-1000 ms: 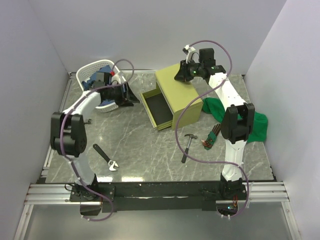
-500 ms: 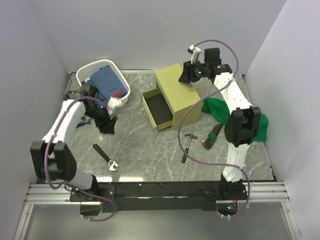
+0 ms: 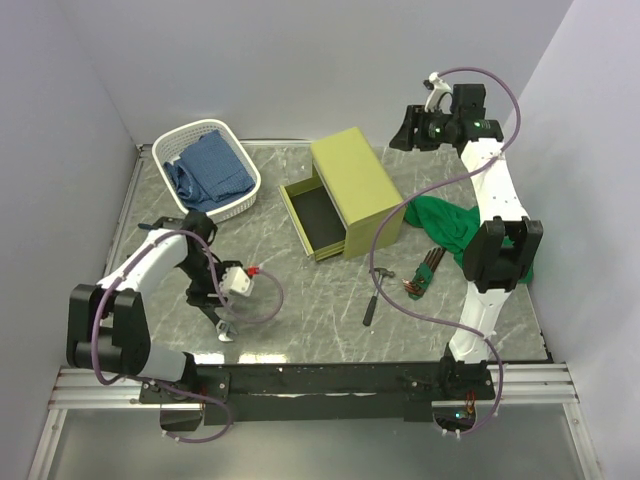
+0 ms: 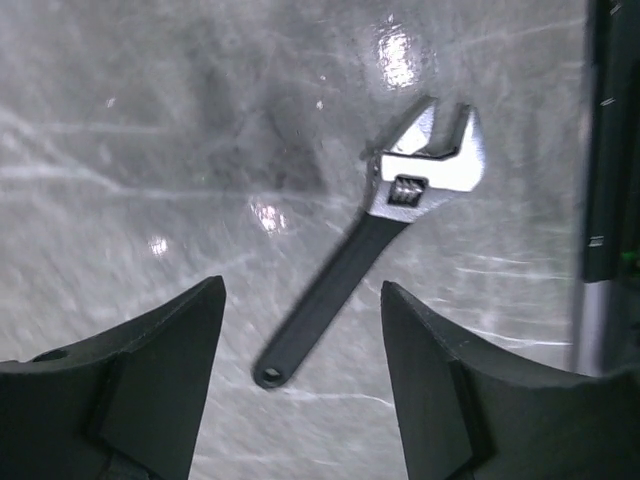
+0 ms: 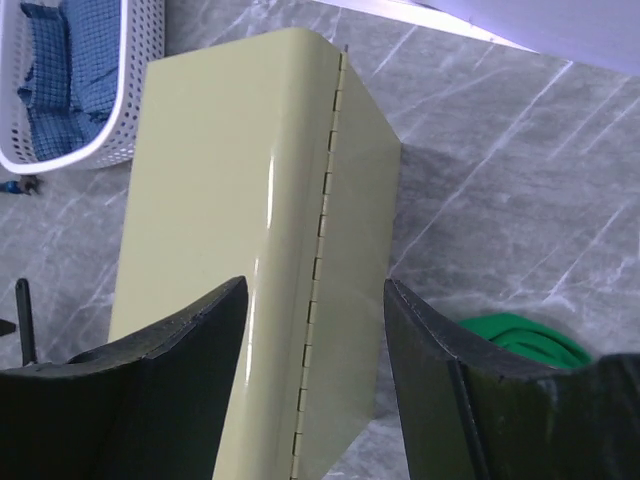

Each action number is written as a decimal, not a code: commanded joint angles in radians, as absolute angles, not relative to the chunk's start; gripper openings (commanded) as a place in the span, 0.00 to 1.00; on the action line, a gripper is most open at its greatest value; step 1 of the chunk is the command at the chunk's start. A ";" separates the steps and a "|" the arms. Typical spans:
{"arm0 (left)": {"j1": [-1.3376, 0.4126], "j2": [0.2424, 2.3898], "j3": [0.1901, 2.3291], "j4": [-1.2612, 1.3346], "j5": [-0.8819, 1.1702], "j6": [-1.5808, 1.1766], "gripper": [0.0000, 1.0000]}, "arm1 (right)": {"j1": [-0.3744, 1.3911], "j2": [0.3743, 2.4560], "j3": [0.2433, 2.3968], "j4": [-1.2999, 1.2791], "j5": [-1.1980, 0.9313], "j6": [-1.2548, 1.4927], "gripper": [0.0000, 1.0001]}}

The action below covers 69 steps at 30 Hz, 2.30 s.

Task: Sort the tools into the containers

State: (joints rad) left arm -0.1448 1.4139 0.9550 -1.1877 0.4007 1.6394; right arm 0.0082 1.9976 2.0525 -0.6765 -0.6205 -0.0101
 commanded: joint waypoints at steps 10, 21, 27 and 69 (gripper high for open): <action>-0.181 1.422 0.799 -1.019 0.327 1.827 0.65 | 0.028 1.896 2.010 -0.676 -0.618 -0.034 0.64; -0.209 1.345 0.586 -0.887 0.249 1.853 0.60 | 0.018 1.893 2.003 -0.680 -0.603 -0.048 0.64; -0.206 1.332 0.592 -0.903 0.294 1.783 0.55 | 0.017 1.890 1.988 -0.678 -0.604 -0.045 0.64; -0.253 1.322 0.597 -0.873 0.417 1.734 0.01 | 0.015 1.930 1.996 -0.677 -0.577 -0.054 0.64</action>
State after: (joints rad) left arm -0.2409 1.2846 0.6197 -0.9482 0.3573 1.7836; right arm 0.0223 1.9644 1.9709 -0.6865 -0.5919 -0.0399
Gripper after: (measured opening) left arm 0.076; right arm 0.637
